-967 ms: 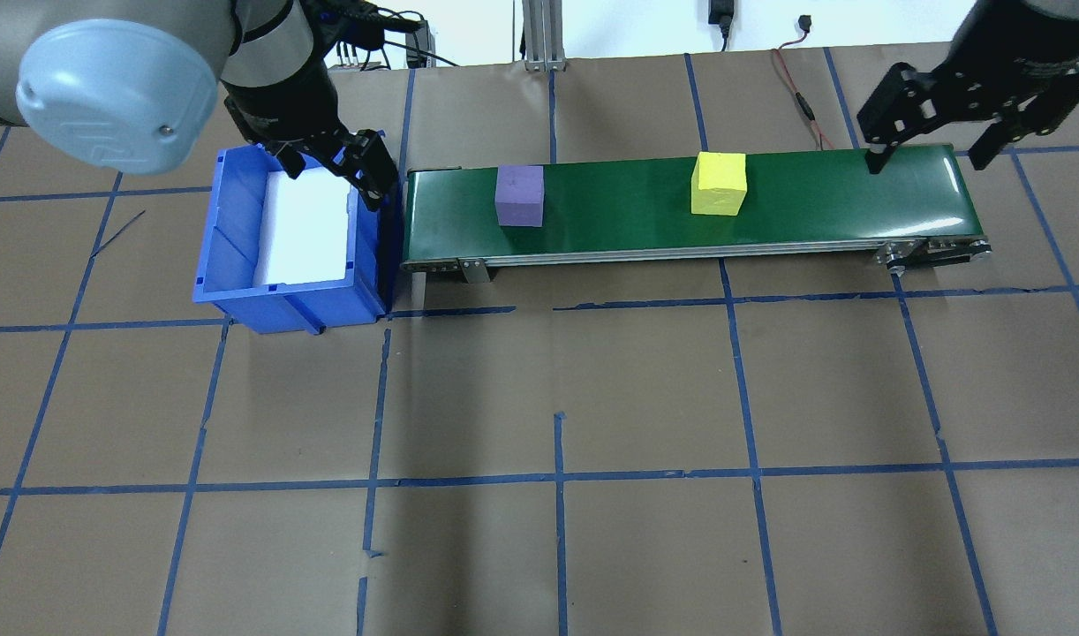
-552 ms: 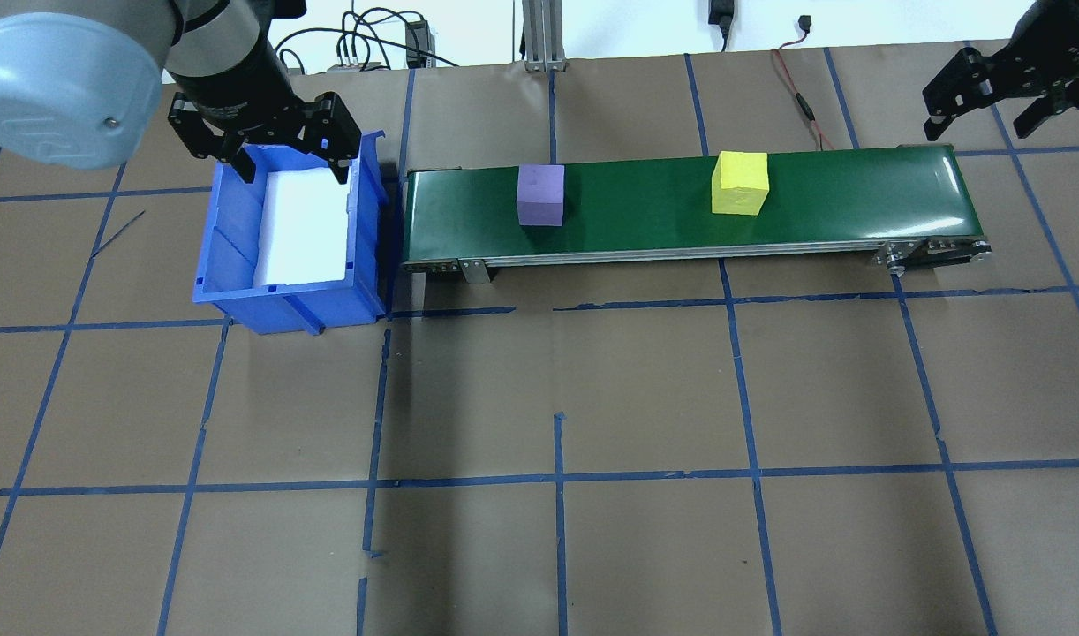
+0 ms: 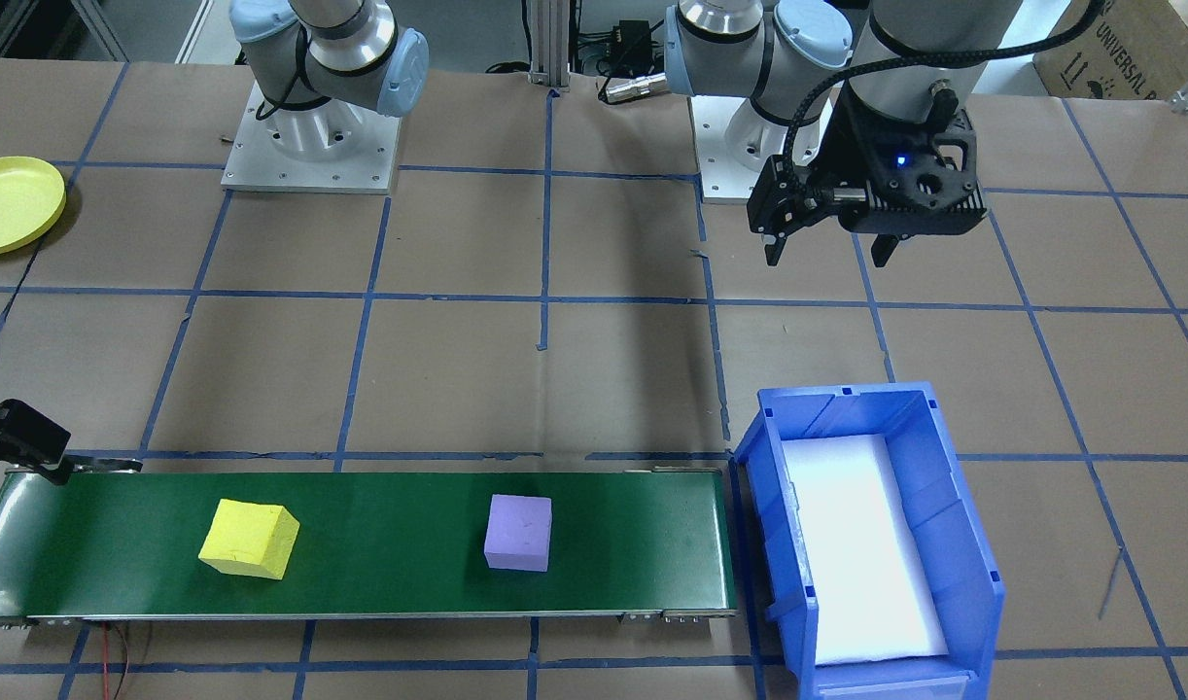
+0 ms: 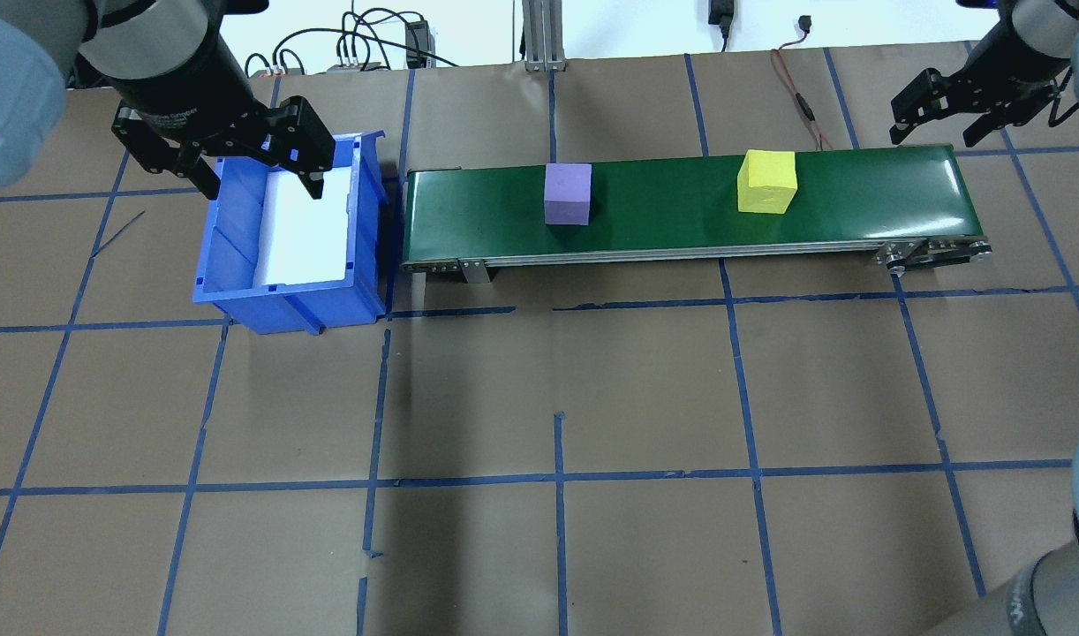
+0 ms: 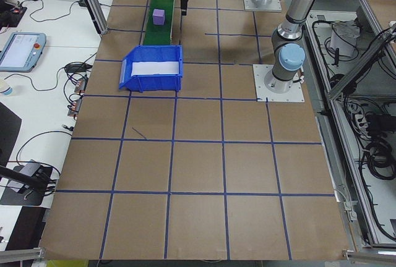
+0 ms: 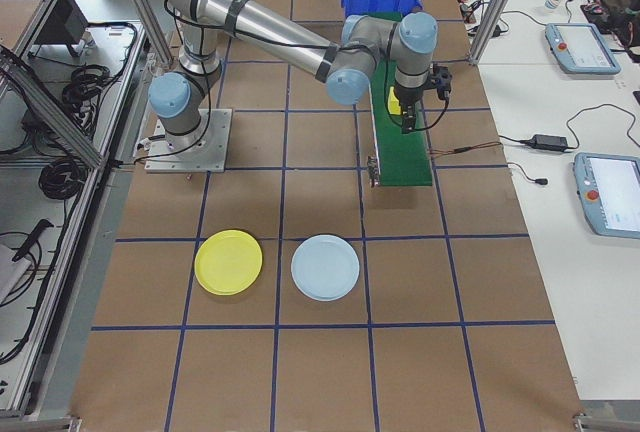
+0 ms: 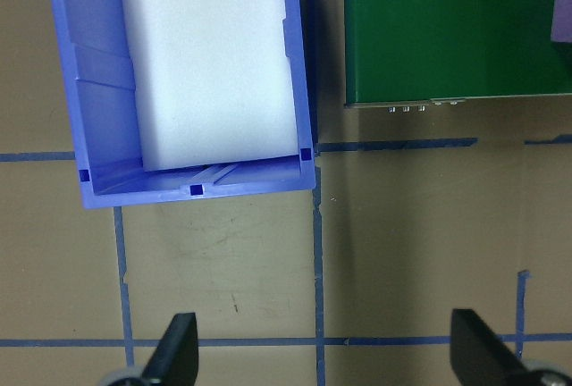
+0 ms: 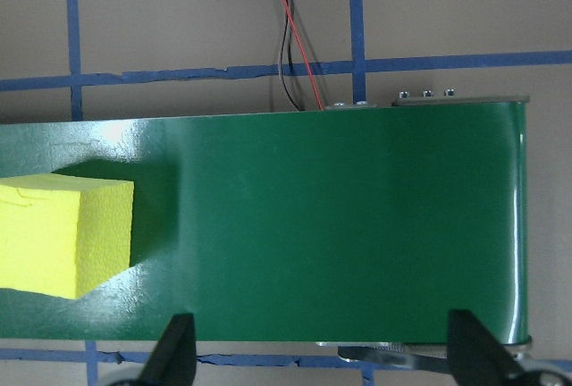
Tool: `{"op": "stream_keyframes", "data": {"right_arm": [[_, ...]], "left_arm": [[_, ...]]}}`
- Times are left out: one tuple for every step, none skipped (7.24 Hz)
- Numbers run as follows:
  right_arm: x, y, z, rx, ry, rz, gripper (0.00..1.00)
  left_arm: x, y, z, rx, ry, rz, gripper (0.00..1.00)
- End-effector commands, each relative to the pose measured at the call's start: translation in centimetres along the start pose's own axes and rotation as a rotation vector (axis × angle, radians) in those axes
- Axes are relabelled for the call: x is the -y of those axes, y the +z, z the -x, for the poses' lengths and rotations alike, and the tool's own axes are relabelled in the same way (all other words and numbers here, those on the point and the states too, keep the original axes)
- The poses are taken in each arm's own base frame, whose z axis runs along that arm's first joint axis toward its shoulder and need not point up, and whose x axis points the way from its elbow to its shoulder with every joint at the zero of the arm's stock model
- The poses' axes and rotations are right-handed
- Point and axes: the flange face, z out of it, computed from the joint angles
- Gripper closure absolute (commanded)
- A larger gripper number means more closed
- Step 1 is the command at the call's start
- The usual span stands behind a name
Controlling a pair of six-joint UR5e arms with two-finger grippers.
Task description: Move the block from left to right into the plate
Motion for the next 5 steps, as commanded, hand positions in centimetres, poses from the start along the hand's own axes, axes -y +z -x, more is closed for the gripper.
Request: {"op": "stream_keyframes", "data": {"right_arm": [[0.5, 2.3, -2.3, 0.114, 0.055, -0.011, 0.00], [0.7, 3.0, -3.5, 0.124, 0.074, -0.007, 0.00], [0.8, 3.5, -3.3, 0.162, 0.104, -0.011, 0.00], [0.9, 3.3, -2.9, 0.208, 0.172, -0.023, 0.00], [0.8, 3.5, -2.8, 0.215, 0.198, -0.016, 0.00]], "left_arm": [[0.4, 0.4, 0.0, -0.013, -0.016, -0.060, 0.00], [-0.5, 0.7, -0.4, -0.014, -0.010, -0.057, 0.00], [-0.5, 0.5, -0.3, -0.014, -0.013, -0.061, 0.00], [-0.9, -0.2, -0.1, -0.013, -0.013, -0.073, 0.00], [-1.4, -0.6, -0.2, -0.015, -0.010, -0.081, 0.00]]}}
